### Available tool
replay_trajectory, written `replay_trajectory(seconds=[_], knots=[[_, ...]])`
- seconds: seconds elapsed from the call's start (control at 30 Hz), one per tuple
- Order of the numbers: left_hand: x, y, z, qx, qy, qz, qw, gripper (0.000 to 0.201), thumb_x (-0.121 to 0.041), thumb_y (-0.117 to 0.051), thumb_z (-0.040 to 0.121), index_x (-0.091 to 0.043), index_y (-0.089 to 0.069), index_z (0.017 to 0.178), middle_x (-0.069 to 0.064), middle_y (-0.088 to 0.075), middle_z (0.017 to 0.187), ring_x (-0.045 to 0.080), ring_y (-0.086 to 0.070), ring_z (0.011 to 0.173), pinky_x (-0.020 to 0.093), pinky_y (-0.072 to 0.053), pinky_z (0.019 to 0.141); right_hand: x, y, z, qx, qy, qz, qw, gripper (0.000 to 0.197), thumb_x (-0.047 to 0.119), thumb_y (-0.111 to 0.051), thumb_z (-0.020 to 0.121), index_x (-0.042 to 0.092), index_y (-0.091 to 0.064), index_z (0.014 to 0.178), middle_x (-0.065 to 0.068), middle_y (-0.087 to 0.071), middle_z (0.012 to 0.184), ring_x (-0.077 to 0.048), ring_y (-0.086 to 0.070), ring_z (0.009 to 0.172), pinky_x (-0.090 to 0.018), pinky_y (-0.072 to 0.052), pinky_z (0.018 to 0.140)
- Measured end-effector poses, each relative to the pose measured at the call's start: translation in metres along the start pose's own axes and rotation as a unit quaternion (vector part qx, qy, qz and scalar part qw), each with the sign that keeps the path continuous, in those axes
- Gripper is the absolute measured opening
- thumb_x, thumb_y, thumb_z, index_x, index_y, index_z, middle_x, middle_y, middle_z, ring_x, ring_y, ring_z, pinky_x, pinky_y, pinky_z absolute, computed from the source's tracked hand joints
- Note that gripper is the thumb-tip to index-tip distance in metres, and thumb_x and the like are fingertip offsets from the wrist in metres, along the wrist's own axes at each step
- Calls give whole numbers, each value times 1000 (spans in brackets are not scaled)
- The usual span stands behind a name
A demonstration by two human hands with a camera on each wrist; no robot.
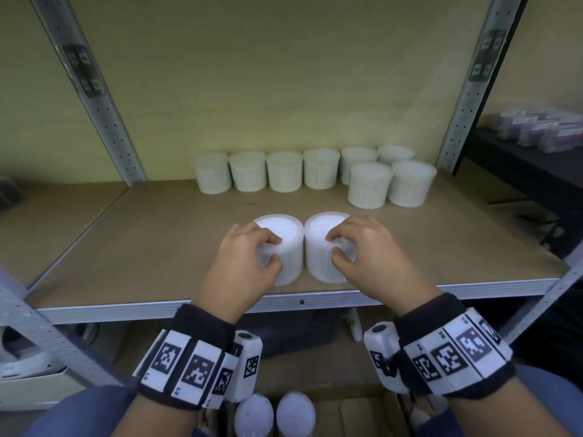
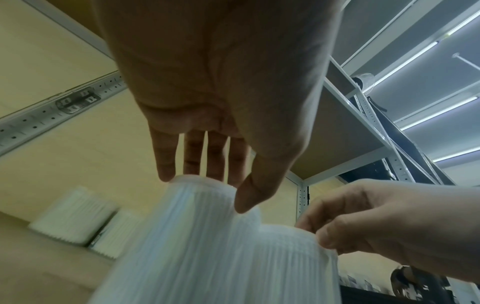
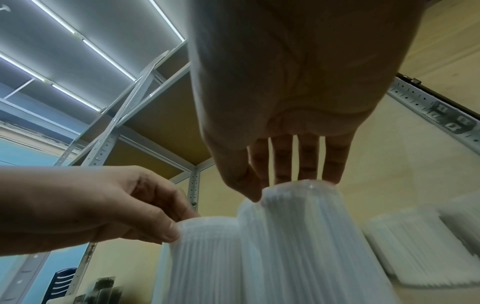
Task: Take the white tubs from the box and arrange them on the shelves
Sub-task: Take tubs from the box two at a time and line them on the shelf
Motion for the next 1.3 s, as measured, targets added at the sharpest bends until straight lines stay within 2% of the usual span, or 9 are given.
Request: replay_trajectory(seconds=[0.17, 0.33, 0.5, 0.63, 0.77, 0.9, 1.1, 1.3], knots=[[0, -4, 5, -6, 0, 13, 1000, 21, -19, -64, 84, -19, -70, 104, -9, -64, 104, 11, -51, 106, 6, -21, 84, -1, -3, 4, -13, 3, -5, 1000, 27, 21, -56, 89, 18, -68, 113, 4, -63, 117, -18, -49, 114, -28, -41, 98], [4, -11, 21, 1, 16, 17, 1000, 25, -20, -63, 83, -19, -69, 107, -6, -65, 109, 14, -50, 109, 15, -31, 87, -5, -9, 18, -18, -8, -15, 1000, 28, 23, -56, 89, 18, -66, 115, 3, -62, 119, -19, -49, 115, -29, -41, 99], [12, -20, 44, 11, 34, 1, 999, 25, -19, -64, 82, -18, -69, 106, -1, -64, 111, 15, -49, 113, 16, -29, 86, -11, -13, 38, -17, -22, -13, 1000, 27, 22, -55, 90, 18, -66, 115, 1, -62, 120, -20, -49, 114, -29, -40, 96], [16, -25, 67, 22, 37, 14, 999, 26, -19, -65, 82, -17, -70, 107, 1, -67, 114, 19, -54, 112, 27, -40, 93, -17, -15, 61, -9, -27, -21, 999, 28, 21, -55, 91, 16, -65, 116, -2, -61, 122, -21, -49, 116, -29, -41, 93], [16, -31, 92, 34, 30, 17, 999, 27, -17, -67, 82, -14, -70, 109, 3, -69, 112, 18, -61, 106, 31, -49, 96, -24, -18, 86, -7, -41, -15, 999, 27, 18, -55, 92, 14, -65, 118, -4, -62, 123, -20, -52, 117, -29, -43, 95], [19, -37, 115, 40, 25, 24, 999, 28, -15, -65, 85, -11, -69, 113, 5, -68, 116, 20, -61, 109, 29, -48, 97, -32, -23, 111, 4, -48, -10, 999, 28, 15, -54, 93, 12, -64, 119, -5, -62, 124, -21, -57, 114, -28, -45, 95], [25, -50, 146, 53, 24, 35, 998, 29, -14, -61, 88, -7, -67, 116, 8, -66, 120, 23, -59, 115, 31, -46, 100, -44, -28, 141, 8, -57, -13, 998, 28, 13, -52, 93, 11, -63, 119, -8, -61, 126, -24, -57, 115, -34, -48, 98], [34, -61, 169, 59, 35, 22, 997, 29, -14, -61, 88, -7, -67, 116, 9, -66, 120, 24, -58, 116, 31, -46, 101, -51, -35, 163, 7, -64, -19, 998, 28, 10, -48, 94, 9, -63, 118, -11, -61, 124, -28, -57, 113, -36, -48, 96]])
Point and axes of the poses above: each hand's wrist, its own z-axis towards the middle knuckle, its own y-axis out of the back of the hand, x = y × z, the point moved 4 cm from there along z, towards the middle knuckle
